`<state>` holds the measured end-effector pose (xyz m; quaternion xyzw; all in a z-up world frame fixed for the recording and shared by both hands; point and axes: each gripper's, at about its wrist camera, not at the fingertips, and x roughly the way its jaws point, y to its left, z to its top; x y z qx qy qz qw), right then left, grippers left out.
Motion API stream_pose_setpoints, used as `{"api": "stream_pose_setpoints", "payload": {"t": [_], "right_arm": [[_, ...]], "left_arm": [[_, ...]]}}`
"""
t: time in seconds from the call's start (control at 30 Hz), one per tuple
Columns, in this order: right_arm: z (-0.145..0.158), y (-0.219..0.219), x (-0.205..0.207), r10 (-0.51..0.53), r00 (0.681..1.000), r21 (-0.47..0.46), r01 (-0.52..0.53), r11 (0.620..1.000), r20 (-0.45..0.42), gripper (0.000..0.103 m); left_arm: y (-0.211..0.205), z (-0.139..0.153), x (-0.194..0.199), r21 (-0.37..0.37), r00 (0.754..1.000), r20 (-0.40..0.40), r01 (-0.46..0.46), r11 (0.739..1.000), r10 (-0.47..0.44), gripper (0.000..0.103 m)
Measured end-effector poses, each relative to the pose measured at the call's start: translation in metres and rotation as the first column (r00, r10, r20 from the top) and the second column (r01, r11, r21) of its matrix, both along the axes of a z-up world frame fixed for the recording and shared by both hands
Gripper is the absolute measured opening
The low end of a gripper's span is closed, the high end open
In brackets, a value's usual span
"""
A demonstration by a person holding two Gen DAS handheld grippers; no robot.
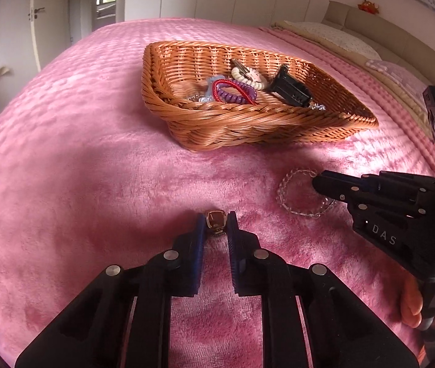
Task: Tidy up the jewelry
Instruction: 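Grasp the small ring with the left tool while the right tool grasps the clear bead bracelet, then drop the ring and bead bracelet into the basket and open both tools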
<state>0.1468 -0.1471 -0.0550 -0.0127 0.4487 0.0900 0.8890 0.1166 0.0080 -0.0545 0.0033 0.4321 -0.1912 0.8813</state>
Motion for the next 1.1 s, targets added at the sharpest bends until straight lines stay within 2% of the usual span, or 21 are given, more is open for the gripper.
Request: {"api": "stream_pose_setpoints", "payload": {"t": [0.17,0.47,0.6,0.9,1.1], "right_arm": [[0.004,-0.006,-0.005,0.014,1.0,0.053,-0.014,0.999,0.001,0.006],[0.021,-0.019,-0.032,0.02,0.999,0.162,-0.024,0.987,0.027,0.006],[0.033,-0.023,-0.046,0.017,0.999,0.174,-0.024,0.985,0.044,0.006],[0.084,-0.044,-0.077,0.004,0.989,0.155,-0.027,0.988,0.145,0.006],[0.125,-0.067,-0.054,-0.043,0.973,0.146,0.01,0.989,0.228,0.006]], "left_arm": [[-0.001,0.003,-0.006,-0.013,1.0,0.024,0.007,1.0,-0.007,0.012],[0.017,0.021,-0.029,-0.162,0.998,0.07,0.018,0.987,-0.007,0.012],[0.017,0.036,-0.041,-0.181,0.995,0.099,0.03,0.983,-0.012,0.012],[0.007,0.084,-0.059,-0.184,0.978,0.206,0.069,0.98,-0.03,0.012],[-0.008,0.114,-0.043,-0.185,0.963,0.266,0.095,0.978,-0.043,0.012]]}}
